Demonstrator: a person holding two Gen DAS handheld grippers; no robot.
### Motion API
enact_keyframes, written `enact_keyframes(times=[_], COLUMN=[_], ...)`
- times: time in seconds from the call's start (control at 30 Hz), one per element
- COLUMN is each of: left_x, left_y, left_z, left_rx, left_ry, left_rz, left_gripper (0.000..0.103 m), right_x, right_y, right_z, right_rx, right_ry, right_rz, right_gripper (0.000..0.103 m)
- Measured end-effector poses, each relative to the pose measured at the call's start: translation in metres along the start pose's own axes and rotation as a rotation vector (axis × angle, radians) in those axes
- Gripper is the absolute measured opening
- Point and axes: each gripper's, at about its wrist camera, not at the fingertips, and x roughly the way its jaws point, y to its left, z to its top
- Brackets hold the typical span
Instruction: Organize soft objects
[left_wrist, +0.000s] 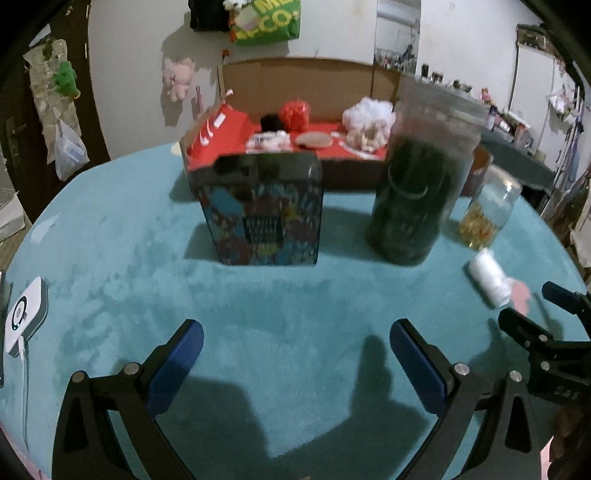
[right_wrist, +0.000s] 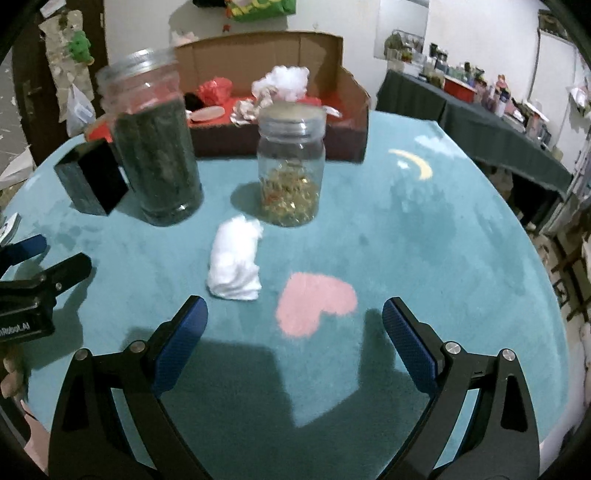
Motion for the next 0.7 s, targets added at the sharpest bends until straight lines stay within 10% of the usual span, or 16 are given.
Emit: enact_keyframes(times=[0.7], left_x=[0.000], left_y=[-0.014], left_z=[-0.015], left_rx=[-0.009], left_ry=[0.052], left_rz=[0.025], left_gripper=[0.103], right_x=[0.001], right_y=[-0.001], right_z=[-0.005], right_rx=[0.031], right_ry=[0.025], right_rz=[-0.015], right_gripper=[0.098])
